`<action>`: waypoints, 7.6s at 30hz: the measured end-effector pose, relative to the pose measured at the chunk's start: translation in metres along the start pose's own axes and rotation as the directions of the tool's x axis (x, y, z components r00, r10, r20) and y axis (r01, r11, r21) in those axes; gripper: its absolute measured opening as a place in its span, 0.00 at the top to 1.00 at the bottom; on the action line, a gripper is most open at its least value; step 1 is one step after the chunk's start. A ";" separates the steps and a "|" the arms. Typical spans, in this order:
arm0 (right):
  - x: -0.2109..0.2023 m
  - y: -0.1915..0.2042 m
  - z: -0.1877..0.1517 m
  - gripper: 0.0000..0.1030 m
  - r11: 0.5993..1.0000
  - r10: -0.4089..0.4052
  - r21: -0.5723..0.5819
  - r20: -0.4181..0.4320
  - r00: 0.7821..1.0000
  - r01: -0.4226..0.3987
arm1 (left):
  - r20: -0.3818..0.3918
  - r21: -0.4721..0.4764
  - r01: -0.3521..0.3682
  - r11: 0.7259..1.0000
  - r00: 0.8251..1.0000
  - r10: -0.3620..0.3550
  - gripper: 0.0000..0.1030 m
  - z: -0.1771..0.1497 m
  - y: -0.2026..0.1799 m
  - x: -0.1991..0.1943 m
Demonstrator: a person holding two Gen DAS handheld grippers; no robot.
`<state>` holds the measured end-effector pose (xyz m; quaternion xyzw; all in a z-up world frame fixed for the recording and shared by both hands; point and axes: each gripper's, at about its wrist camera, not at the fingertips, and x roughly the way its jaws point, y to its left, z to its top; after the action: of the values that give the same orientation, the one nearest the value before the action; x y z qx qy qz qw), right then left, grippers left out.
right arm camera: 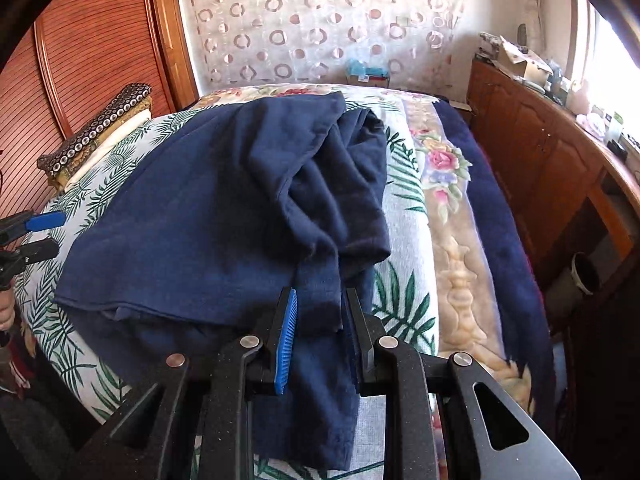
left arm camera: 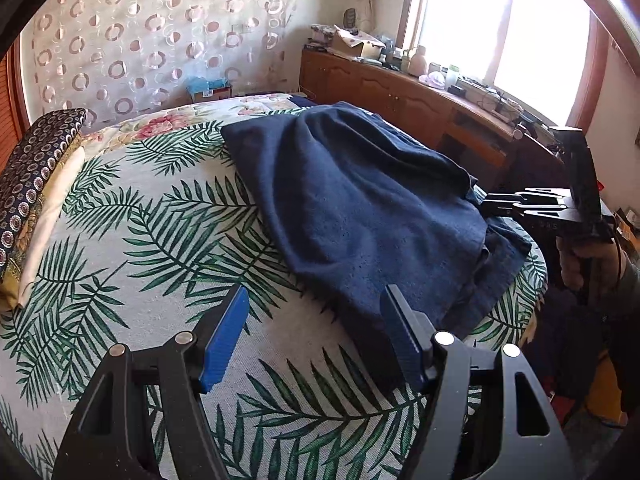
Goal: Fold small clothes
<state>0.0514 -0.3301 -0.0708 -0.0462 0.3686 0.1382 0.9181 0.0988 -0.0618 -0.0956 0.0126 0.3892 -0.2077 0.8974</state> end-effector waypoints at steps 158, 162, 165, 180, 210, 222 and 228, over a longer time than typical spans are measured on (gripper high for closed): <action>-0.196 0.045 0.133 0.96 0.984 0.167 -0.137 0.491 0.855 -0.114 | 0.393 -0.072 0.083 0.994 0.918 -0.049 0.95 0.152 0.039 -0.170; -0.181 0.048 0.180 0.96 0.988 0.142 -0.124 0.524 0.840 -0.090 | 0.451 -0.092 -0.012 0.996 0.891 0.053 0.95 0.181 0.062 -0.184; -0.173 0.062 0.201 0.97 0.989 0.144 -0.118 0.552 0.821 -0.094 | 0.488 -0.090 -0.093 0.992 0.864 0.125 0.96 0.190 0.071 -0.201; -0.159 0.080 0.067 0.97 0.954 0.287 -0.179 0.314 0.905 -0.240 | 0.225 -0.134 0.061 0.989 0.974 -0.030 0.95 0.022 0.066 -0.172; -0.020 0.126 0.123 0.58 0.977 0.068 -0.205 0.059 0.996 -0.055 | 0.063 -0.226 -0.072 0.972 0.994 0.089 0.36 0.028 0.127 -0.065; -0.104 0.201 0.019 0.58 0.911 0.319 -0.283 0.029 0.947 -0.299 | 0.098 -0.253 -0.088 0.963 0.988 0.116 0.26 -0.036 0.113 -0.105; -0.095 0.227 -0.017 0.58 0.874 0.374 -0.312 -0.055 0.926 -0.371 | 0.106 -0.291 -0.065 0.954 0.989 0.100 0.26 -0.050 0.113 -0.112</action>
<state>-0.0907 -0.1364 -0.0140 -0.1208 0.3403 0.3697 0.8561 0.0392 0.0916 -0.0676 -0.1139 0.3597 -0.1117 0.9193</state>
